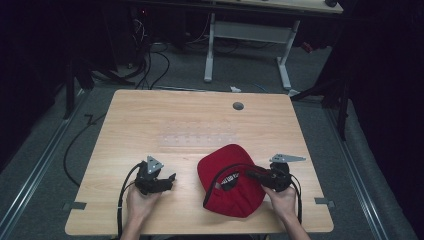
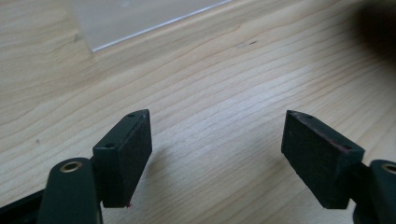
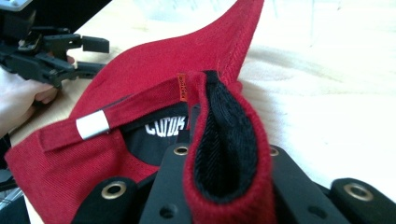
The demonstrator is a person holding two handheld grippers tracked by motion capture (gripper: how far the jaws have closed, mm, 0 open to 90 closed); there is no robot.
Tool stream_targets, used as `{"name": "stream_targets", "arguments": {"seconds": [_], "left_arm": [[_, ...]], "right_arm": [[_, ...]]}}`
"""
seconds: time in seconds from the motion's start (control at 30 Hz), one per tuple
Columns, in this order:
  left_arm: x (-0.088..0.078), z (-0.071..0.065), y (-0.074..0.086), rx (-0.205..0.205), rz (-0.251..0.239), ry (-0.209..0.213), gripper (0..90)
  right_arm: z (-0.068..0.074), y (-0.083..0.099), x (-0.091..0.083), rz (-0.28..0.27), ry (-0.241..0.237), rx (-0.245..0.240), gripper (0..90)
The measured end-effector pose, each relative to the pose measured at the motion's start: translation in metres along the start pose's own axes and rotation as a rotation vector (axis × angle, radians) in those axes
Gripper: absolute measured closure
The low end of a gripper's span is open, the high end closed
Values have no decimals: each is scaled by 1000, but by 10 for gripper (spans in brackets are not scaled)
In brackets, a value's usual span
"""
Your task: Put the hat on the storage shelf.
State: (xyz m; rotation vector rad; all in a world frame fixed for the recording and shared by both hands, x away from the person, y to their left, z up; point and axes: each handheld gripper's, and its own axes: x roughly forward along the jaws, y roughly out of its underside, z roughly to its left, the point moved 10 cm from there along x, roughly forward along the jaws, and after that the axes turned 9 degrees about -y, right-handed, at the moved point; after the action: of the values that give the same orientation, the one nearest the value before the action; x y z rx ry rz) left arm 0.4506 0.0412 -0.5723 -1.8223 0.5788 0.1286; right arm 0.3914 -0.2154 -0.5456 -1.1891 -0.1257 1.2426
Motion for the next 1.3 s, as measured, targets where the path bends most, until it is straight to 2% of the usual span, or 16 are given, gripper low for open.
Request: {"name": "stream_targets", "arguments": {"seconds": [0.17,0.23,0.33,0.4,0.47,0.5,0.53,0.57,0.6,0.63,0.7,0.77,0.97,1.07,1.23,1.3], "left_arm": [[-10,-15,-6,20,-25,61,237],[-14,-23,-6,40,-31,81,231],[-18,-33,-4,89,-37,102,232],[-19,-41,-2,115,-40,113,232],[-24,-53,0,145,-36,143,232],[-24,-53,0,145,-36,143,231],[-27,-62,-1,155,-41,173,234],[-27,-62,-1,155,-41,173,235],[-30,-69,-2,166,-45,194,236],[-30,-69,-2,166,-45,194,233],[-32,-78,-3,183,-43,219,226],[-33,-81,-4,184,-42,224,212],[-34,-95,-4,221,-38,257,203],[-37,-105,-6,231,-45,285,199],[-37,-113,-7,256,-46,299,191],[-37,-114,-7,254,-45,301,191]], "right_arm": [[-1,-8,-3,-16,-2,9,846],[-1,-13,-5,-22,-8,26,846],[0,-18,-6,-29,-14,18,846],[0,-24,-8,-34,-21,31,846],[0,-28,-9,-34,-21,35,846],[0,-30,-9,-33,-21,41,846],[0,-31,-9,-30,-19,41,846],[0,-32,-9,-29,-19,39,846],[0,-33,-9,-25,-19,41,846],[0,-33,-9,-25,-19,41,846],[1,-36,-7,-17,-22,47,846],[1,-37,-5,-12,-30,56,846],[3,-38,-1,8,-33,67,846],[5,-41,2,26,-42,75,846],[9,-43,6,39,-59,79,845],[9,-42,7,45,-56,85,845]]}}
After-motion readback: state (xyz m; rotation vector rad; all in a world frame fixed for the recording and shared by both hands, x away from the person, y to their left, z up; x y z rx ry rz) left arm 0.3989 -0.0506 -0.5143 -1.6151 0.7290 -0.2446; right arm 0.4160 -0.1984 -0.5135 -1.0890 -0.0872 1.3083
